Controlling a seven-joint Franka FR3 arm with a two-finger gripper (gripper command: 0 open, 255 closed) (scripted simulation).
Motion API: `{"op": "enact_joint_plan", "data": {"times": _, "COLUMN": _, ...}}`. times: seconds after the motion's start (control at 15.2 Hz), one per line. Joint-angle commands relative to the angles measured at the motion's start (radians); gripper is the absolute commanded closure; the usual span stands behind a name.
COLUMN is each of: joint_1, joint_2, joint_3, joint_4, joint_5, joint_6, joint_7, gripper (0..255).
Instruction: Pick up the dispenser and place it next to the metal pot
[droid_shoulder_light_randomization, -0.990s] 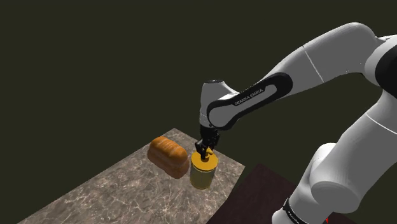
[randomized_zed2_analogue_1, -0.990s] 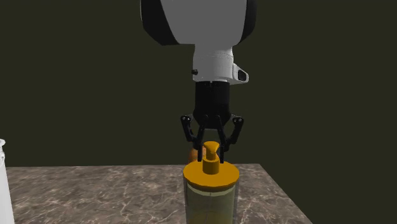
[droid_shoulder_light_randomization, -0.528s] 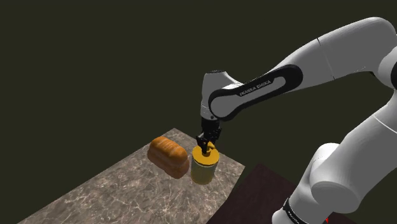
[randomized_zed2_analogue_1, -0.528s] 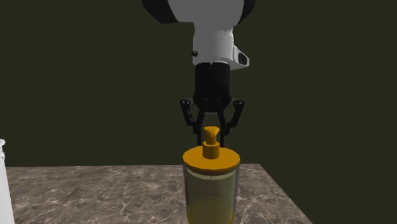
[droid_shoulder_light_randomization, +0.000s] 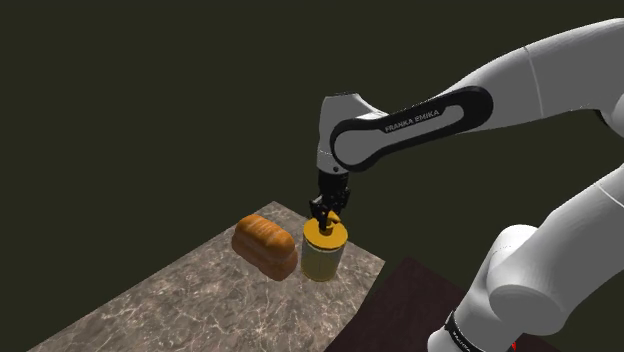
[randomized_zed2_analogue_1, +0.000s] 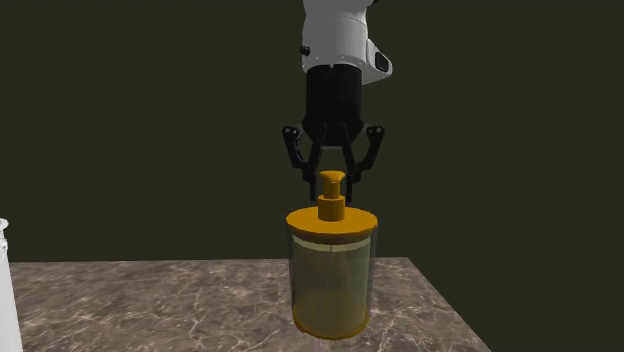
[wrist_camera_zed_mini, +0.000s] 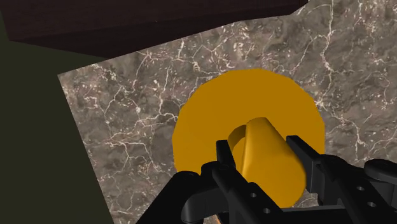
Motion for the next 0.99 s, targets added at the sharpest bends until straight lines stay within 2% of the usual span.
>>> {"op": "enact_joint_plan", "data": {"times": 0.0, "joint_1": -0.001, "joint_2": -0.015, "joint_3": -0.002, "joint_4": 0.019, "joint_5": 0.0, "joint_6": -0.034, "joint_7": -0.001, "gripper": 255}}
{"op": "enact_joint_plan", "data": {"times": 0.92, "joint_1": -0.002, "joint_2": -0.075, "joint_3": -0.011, "joint_4": 0.159, "joint_5": -0.003, "joint_6": -0.233, "joint_7": 0.001, "gripper": 255}}
